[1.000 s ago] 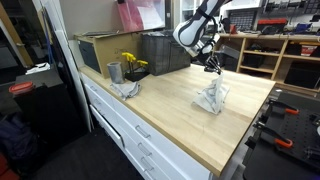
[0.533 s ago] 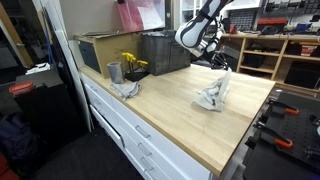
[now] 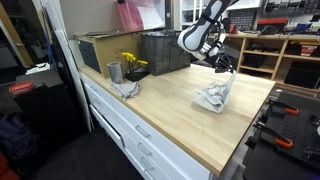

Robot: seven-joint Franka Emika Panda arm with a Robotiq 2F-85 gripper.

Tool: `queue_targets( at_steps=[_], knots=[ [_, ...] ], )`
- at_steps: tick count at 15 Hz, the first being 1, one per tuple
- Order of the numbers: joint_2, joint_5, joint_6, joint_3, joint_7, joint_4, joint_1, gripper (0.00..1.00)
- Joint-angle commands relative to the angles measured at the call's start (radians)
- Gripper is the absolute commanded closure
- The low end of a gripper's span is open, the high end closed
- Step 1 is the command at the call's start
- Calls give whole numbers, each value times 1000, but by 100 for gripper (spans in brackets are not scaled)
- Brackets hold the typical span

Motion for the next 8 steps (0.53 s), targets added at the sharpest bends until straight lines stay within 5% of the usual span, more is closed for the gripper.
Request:
queue_targets(
  at_steps=[1, 8],
  knots=[
    [-40, 23, -32, 4, 74, -40, -7, 64],
    [-15, 48, 17, 59, 63, 79, 5, 11]
  ],
)
